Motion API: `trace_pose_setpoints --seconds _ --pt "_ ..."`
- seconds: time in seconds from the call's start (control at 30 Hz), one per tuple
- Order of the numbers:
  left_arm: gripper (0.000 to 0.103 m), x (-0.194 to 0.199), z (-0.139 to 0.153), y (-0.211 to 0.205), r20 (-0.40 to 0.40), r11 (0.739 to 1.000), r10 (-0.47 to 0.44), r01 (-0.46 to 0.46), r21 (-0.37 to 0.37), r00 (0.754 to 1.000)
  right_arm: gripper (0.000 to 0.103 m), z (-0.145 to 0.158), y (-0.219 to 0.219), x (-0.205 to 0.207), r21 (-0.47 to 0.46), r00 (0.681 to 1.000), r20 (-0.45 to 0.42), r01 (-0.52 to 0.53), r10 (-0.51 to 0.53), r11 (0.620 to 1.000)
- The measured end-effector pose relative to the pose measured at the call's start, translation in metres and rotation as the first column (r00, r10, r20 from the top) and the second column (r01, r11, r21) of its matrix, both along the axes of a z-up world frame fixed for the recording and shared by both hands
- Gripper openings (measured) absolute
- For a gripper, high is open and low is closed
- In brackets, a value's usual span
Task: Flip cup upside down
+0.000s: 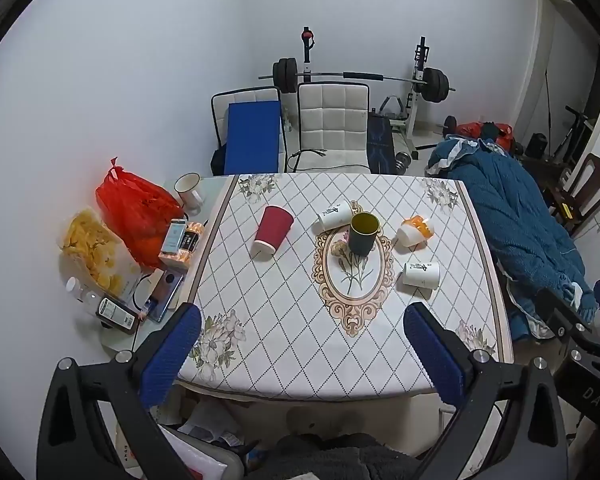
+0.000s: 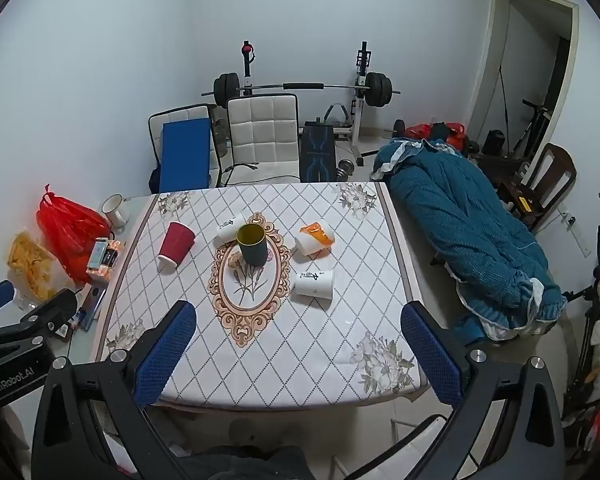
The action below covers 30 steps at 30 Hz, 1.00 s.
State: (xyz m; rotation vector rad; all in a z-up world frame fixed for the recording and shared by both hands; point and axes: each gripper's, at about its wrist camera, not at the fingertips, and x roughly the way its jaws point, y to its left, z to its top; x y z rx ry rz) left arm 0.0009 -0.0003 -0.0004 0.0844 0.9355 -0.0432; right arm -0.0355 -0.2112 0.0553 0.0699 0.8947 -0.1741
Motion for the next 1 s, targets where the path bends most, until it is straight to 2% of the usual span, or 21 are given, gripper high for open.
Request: trace_pose_setpoints --seconds 0.43,1.0 --pt "0.103 -0.002 0.0 0.0 0.016 1.0 0.006 -0.006 -0.005 1.0 0.103 0.014 0.007 0.008 0.004 1.0 0.001 -0.002 0.002 1.0" --pt "0.103 0.002 0.008 -0.006 0.018 1.0 0.004 -0.004 -0.008 1.0 0.103 0.007 0.007 0.004 0.007 1.0 0.011 -0.004 0.004 1.0"
